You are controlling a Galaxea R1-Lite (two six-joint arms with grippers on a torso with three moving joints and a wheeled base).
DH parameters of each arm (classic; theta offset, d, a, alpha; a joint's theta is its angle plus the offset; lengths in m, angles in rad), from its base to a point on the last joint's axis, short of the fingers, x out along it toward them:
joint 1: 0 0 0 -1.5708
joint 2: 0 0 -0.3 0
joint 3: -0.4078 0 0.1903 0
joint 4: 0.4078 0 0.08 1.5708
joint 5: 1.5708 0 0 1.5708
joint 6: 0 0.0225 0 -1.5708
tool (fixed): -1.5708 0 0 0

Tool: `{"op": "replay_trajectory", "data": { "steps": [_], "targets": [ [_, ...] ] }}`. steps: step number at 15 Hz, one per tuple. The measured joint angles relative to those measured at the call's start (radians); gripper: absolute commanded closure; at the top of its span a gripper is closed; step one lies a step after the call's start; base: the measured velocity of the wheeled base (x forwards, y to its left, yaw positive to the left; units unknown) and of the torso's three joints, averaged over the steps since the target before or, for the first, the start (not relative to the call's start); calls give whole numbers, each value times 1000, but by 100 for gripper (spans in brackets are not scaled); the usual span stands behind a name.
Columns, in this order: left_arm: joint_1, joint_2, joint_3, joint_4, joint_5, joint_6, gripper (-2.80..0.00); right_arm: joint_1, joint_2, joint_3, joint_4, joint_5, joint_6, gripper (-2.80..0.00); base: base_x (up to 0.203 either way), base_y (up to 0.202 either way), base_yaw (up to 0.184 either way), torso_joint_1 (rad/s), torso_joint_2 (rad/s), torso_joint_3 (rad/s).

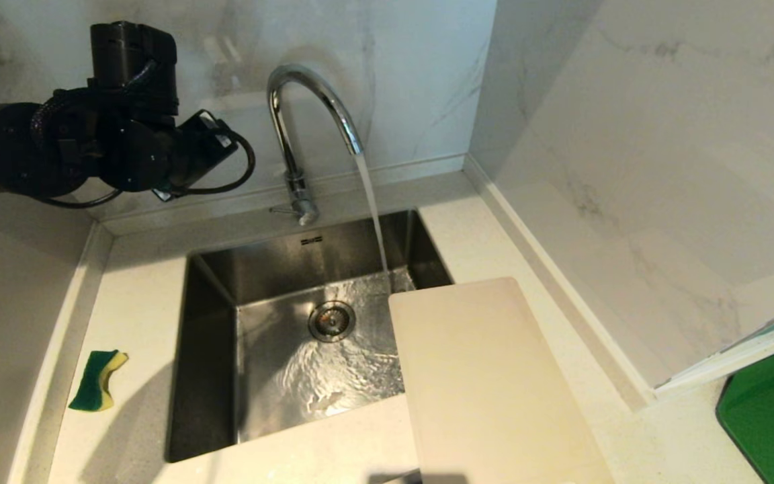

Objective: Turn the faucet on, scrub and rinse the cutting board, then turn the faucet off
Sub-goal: Pick up the cleaning cloth

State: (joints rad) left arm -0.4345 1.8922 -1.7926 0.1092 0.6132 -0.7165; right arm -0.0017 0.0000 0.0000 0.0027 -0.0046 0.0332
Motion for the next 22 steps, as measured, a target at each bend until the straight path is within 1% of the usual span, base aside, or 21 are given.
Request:
{"op": "replay_trajectory", "data": {
  "steps": [1,3,5,6,7,10,11,14,15,17,20,22],
  "targets": [
    [4,-18,15,41,-9,8,0,0,0,0,0,1,0,0,0,0,0,0,0,0],
    [17,-58,33,158,-15,22,0,0,0,0,1,0,0,0,0,0,0,0,0,0],
    [63,-95,39,230,-33,32,0,0,0,0,1,0,0,0,0,0,0,0,0,0],
    [93,-115,40,243,-70,40,0,0,0,0,1,0,0,0,0,0,0,0,0,0],
    [127,-137,47,267,-129,53,0,0,0,0,1,1,-1,0,0,0,0,0,0,0],
    [215,-198,74,393,-346,79,0,0,0,0,1,0,-1,0,0,0,0,0,0,0],
    [240,-213,100,434,-384,103,0,0,0,0,0,0,-2,0,0,0,0,0,0,0],
    [283,-258,225,455,-389,221,0,0,0,0,0,1,-2,0,0,0,0,0,0,0],
    [285,-271,266,455,-390,239,0,0,0,0,0,1,-2,0,0,0,0,0,0,0],
    [288,-294,365,453,-401,254,0,0,0,0,0,1,-3,0,0,0,0,0,0,0],
    [287,-306,481,451,-450,262,0,0,0,0,0,1,-4,0,0,0,0,0,0,0],
    [289,-312,561,439,-467,258,0,0,0,0,0,2,-4,0,0,0,0,0,0,0]
  ]
}}
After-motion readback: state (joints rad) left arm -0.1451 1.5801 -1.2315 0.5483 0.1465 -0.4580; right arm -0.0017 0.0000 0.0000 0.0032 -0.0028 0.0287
